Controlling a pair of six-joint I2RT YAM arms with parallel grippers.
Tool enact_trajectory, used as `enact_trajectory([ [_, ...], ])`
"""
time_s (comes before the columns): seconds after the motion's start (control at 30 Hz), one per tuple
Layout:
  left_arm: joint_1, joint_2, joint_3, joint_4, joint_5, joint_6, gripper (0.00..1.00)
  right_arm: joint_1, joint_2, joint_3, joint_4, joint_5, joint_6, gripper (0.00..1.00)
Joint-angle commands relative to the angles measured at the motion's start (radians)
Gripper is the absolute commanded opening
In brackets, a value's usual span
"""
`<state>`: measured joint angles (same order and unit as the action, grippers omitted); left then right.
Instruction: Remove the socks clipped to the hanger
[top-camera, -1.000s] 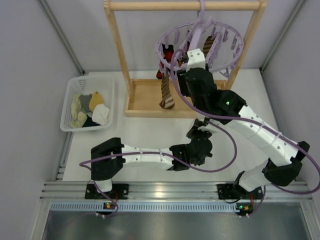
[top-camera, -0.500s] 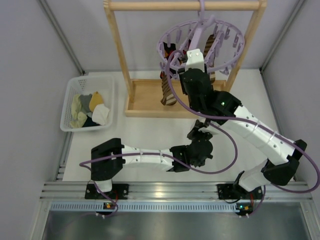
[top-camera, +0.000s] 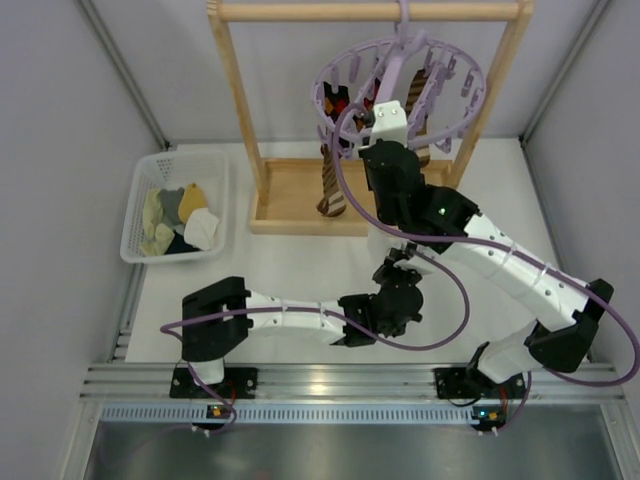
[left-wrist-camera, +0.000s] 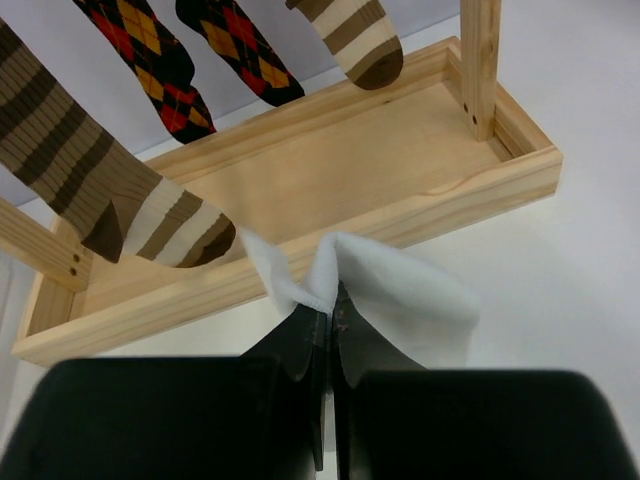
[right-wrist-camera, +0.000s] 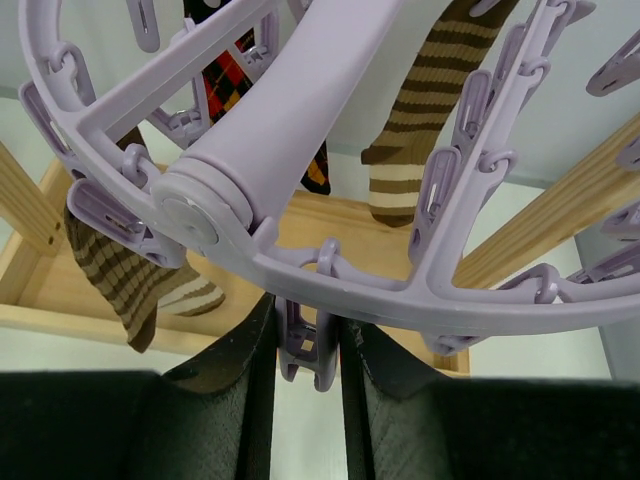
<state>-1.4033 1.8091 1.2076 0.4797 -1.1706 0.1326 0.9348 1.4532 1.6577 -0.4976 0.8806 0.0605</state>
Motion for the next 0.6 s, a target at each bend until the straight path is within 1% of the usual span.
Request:
enact_trajectory([
  [0.0, -0.002, -0.043, -0.025, 0.046, 0.014, -0.05, 0.0, 0.001, -0.05, -0.009, 0.074, 0.003, 0.004, 0.09],
  [0.07, 0.003, -0.068, -0.058, 0.043, 0.003, -0.06, 0.0, -0.001, -0.06, -0.021, 0.073, -0.003, 0.007, 0.11],
  [0.1, 0.004, -0.114, -0.078, 0.042, -0.001, -0.067, 0.0, -0.001, -0.065, -0.025, 0.07, -0.012, 0.007, 0.12],
  [0.17, 0.013, -0.178, -0.121, 0.002, -0.012, -0.096, 0.0, -0.005, -0.088, -0.054, 0.062, -0.025, 0.012, 0.2],
  [0.2, 0.02, -0.213, -0.135, -0.082, -0.005, -0.146, 0.0, -0.011, -0.099, -0.068, 0.06, -0.034, 0.018, 0.23],
  [0.23, 0.041, -0.296, -0.147, -0.128, 0.03, -0.189, 0.0, -0.022, -0.112, -0.082, 0.057, -0.052, 0.03, 0.33],
  [0.27, 0.056, -0.335, -0.169, -0.177, 0.048, -0.226, 0.0, -0.03, -0.14, -0.114, 0.059, -0.063, 0.033, 0.37],
  [0.3, 0.078, -0.373, -0.175, -0.304, 0.073, -0.308, 0.0, -0.034, -0.157, -0.128, 0.057, -0.093, 0.047, 0.4],
  [0.33, 0.13, -0.448, -0.186, -0.349, 0.097, -0.338, 0.0, -0.043, -0.174, -0.14, 0.057, -0.11, 0.055, 0.46],
  [0.4, 0.179, -0.519, -0.213, -0.421, 0.121, -0.387, 0.0, -0.048, -0.221, -0.173, 0.048, -0.155, 0.068, 0.5],
  [0.43, 0.219, -0.549, -0.217, -0.479, 0.123, -0.401, 0.0, -0.047, -0.24, -0.182, 0.045, -0.17, 0.07, 0.55],
  [0.47, 0.236, -0.612, -0.221, -0.522, 0.123, -0.407, 0.0, -0.047, -0.27, -0.202, 0.042, -0.178, 0.071, 0.57],
  [0.5, 0.253, -0.643, -0.235, -0.541, 0.12, -0.416, 0.0, -0.048, -0.29, -0.211, 0.034, -0.195, 0.079, 0.59],
  [0.57, 0.305, -0.726, -0.246, -0.595, 0.12, -0.433, 0.0, -0.048, -0.348, -0.251, 0.031, -0.21, 0.084, 0.67],
])
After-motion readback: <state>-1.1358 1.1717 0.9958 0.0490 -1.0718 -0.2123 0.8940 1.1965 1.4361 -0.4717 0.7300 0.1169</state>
